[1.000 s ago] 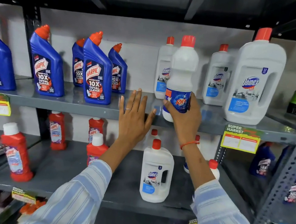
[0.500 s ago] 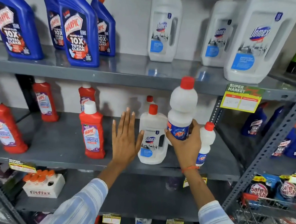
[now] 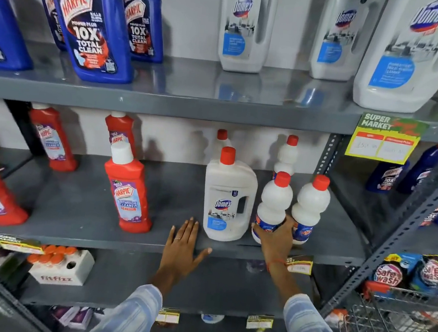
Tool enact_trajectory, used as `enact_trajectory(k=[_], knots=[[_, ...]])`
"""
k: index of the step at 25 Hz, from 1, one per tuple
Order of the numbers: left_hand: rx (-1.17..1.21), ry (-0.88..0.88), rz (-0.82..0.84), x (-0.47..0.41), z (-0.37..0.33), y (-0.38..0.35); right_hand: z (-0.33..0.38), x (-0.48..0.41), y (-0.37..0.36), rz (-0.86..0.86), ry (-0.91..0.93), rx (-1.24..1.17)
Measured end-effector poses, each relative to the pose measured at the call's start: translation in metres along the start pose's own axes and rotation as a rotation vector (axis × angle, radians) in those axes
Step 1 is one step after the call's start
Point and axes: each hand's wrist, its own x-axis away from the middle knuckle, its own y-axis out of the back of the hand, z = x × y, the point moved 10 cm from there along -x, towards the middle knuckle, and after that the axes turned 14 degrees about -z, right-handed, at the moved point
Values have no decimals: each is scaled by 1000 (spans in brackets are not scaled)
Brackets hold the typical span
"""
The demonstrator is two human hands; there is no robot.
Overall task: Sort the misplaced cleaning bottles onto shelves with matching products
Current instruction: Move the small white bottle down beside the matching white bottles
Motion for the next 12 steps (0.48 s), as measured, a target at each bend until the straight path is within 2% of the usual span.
enact_trajectory(k=[9, 12], knots=[[-50, -1, 1, 0, 4, -11, -8, 3, -10, 25, -10, -8], [-45, -1, -14, 0, 3, -10, 11, 22, 5, -97, 125, 10]])
